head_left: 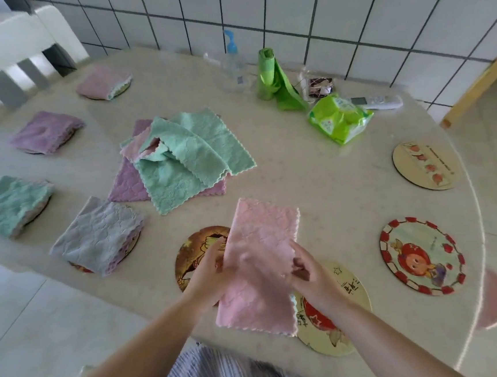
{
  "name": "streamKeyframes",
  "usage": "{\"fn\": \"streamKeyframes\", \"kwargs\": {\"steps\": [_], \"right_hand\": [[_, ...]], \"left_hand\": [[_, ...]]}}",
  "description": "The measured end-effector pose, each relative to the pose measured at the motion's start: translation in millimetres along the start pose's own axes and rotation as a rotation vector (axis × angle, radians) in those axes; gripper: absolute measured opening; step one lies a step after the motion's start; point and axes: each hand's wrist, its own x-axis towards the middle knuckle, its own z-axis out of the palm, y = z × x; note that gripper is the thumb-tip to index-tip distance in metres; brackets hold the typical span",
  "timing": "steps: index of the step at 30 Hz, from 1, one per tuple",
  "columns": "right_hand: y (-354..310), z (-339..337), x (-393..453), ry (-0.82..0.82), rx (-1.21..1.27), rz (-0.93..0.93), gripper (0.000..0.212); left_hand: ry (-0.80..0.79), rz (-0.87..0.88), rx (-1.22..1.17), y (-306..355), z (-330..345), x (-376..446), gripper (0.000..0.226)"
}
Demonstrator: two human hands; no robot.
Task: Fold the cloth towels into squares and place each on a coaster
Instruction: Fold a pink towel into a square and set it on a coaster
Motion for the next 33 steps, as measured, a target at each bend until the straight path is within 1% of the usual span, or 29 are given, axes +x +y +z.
{"fn": "streamKeyframes", "kwargs": {"steps": [3,5,7,11,13,14,16,17,18,20,22,24,26,27,28,30,32,33], "right_hand": [[1.2,7.0,-16.8,-0.074,-0.064,-0.004,0.071],[7.5,12.8,-20.8,-0.108,-0.109,-0.022,0.072],[14.3,16.8,-20.9,-0.094,-0.145,-0.032,0.065],[19.1,13.7,-17.6,-0.035,-0.133,0.01,0.04],[22.0,12.6,-17.1,-0.036,-0.131,0.042,0.034],[25.1,12.8,-16.8,-0.041,-0.128,0.064,0.035],[29.5,13.3,-18.1,-0.049,-0.131,0.115,0.037],[30.9,13.2,-18.9,-0.045,-0.143,0.125,0.039],[32.2,13.3,-19.7,-0.035,-0.159,0.122,0.041],[30.9,14.9,-22.5,0.013,-0.193,0.077,0.042],[27.1,17.4,-25.1,0.078,-0.249,0.008,0.036],[24.9,20.2,-27.0,0.143,-0.307,-0.07,0.027],[25.2,21.5,-26.3,0.217,-0.374,-0.129,0.02],[27.2,21.9,-25.1,0.251,-0.396,-0.149,0.018],[28.8,21.9,-24.1,0.276,-0.401,-0.162,0.016],[32.3,20.7,-21.8,0.297,-0.4,-0.169,0.014],[33.2,17.5,-20.4,0.3,-0.423,-0.181,0.012],[32.5,15.4,-19.3,0.311,-0.434,-0.197,0.01]], "left_hand": [[-0.086,0.02,0.055,-16.0,-1.0,-12.1,0.071],[-0.141,0.054,0.123,-24.9,-1.0,-17.7,0.072],[-0.164,0.073,0.175,-30.7,1.1,-21.2,0.067],[-0.126,0.043,0.103,-38.6,3.4,-24.1,0.043],[-0.08,-0.019,0.009,-41.6,0.7,-25.3,0.03],[-0.062,-0.088,-0.087,-42.0,-0.8,-24.8,0.029],[-0.065,-0.238,-0.326,-42.9,-3.0,-24.1,0.036],[-0.081,-0.268,-0.386,-43.0,-3.5,-24.4,0.039],[-0.099,-0.259,-0.382,-42.5,-4.8,-24.1,0.04],[-0.123,-0.155,-0.239,-42.2,-8.1,-23.6,0.037],[-0.097,0.012,-0.027,-44.2,-10.1,-20.9,0.03],[-0.003,0.186,0.161,-50.3,-10.2,-15.0,0.023],[0.101,0.378,0.294,-53.7,-11.1,-9.9,0.019],[0.125,0.487,0.365,-53.5,-12.6,-8.0,0.018],[0.116,0.592,0.452,-52.2,-14.9,-6.2,0.017],[0.028,0.76,0.598,-45.6,-21.7,-2.0,0.018],[-0.061,0.828,0.662,-38.6,-25.7,3.0,0.02],[-0.101,0.8,0.647,-35.0,-25.7,5.6,0.02]]}}
